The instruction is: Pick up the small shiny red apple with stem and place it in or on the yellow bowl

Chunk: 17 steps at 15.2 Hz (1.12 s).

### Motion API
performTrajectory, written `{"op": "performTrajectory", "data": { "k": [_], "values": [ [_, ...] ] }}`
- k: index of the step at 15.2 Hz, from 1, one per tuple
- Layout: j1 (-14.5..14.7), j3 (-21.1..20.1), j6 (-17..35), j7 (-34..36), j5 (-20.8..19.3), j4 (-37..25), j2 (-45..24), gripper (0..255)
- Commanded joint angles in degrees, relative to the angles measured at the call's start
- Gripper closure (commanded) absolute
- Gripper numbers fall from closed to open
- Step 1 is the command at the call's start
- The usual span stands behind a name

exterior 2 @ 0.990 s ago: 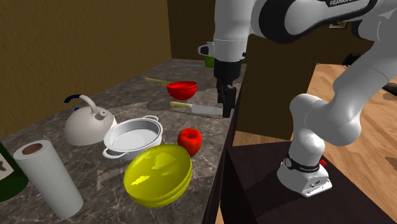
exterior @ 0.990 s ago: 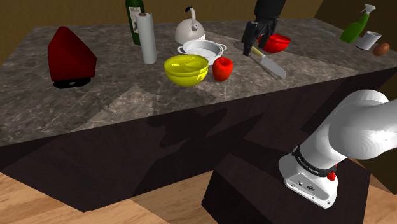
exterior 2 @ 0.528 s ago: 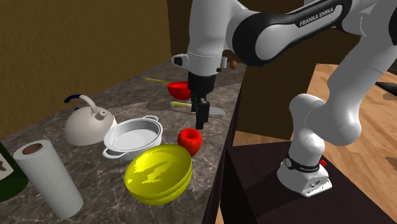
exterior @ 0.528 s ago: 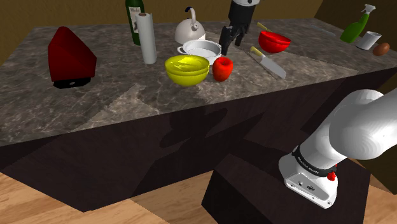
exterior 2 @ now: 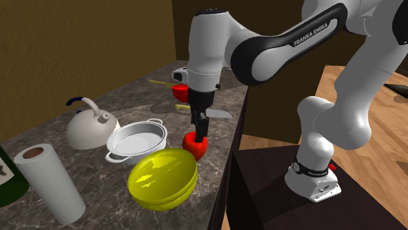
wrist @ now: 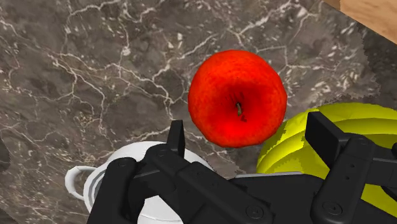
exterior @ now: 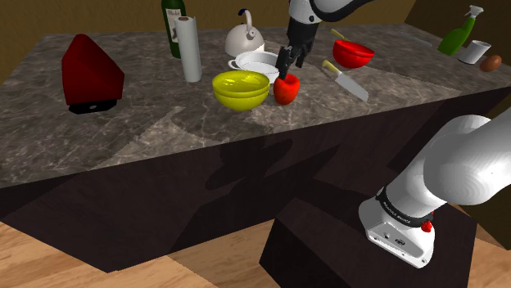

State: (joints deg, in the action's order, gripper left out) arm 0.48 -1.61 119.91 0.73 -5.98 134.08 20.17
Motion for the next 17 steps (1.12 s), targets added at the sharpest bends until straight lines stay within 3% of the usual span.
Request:
{"op": "performTrajectory", "data": {
  "k": [1,8,9,17],
  "values": [
    [-0.1,0.1,1.2,0.0,-0.1,0.6,-0.5,0],
    [-0.1,0.1,1.2,0.0,-0.1,0.6,-0.5,0],
    [-0.1,0.1,1.2,0.0,-0.1,0.6,-0.5,255],
    [-0.1,0.1,1.2,0.0,-0.1,0.6,-0.5,255]
  ]
}}
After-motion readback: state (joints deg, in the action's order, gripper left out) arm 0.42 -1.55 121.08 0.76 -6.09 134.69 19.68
